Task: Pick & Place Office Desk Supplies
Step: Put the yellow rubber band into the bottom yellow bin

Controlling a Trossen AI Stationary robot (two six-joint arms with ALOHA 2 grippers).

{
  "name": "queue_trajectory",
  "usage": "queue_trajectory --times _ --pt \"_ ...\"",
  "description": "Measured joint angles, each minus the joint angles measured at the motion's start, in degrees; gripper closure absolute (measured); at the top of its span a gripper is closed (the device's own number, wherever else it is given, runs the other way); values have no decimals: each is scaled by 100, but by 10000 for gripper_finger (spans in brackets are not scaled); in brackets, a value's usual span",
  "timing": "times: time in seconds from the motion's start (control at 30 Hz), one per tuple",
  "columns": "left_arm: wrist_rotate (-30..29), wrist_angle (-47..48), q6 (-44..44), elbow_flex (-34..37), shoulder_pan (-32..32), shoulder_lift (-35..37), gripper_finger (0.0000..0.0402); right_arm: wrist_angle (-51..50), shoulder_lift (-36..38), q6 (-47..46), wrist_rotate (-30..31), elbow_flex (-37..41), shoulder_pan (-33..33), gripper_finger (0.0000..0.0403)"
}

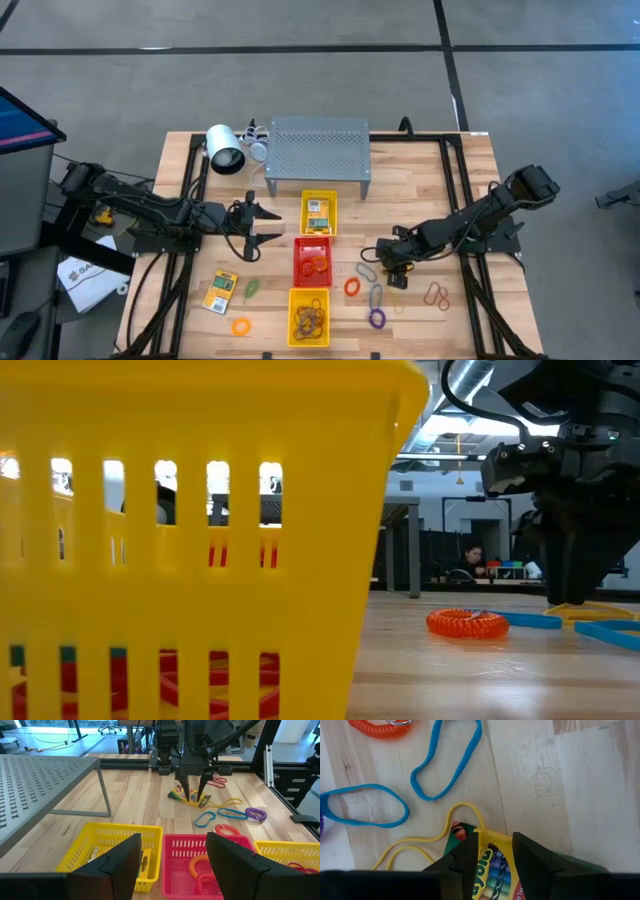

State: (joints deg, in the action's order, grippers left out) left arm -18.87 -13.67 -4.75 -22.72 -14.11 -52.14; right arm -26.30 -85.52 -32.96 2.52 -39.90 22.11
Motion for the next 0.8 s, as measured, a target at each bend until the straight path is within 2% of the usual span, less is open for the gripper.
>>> queue_trajectory --times 0.8 --pt "12 -2 0 -1 0 0 183 385 -67 333 -24 -5 -2 270"
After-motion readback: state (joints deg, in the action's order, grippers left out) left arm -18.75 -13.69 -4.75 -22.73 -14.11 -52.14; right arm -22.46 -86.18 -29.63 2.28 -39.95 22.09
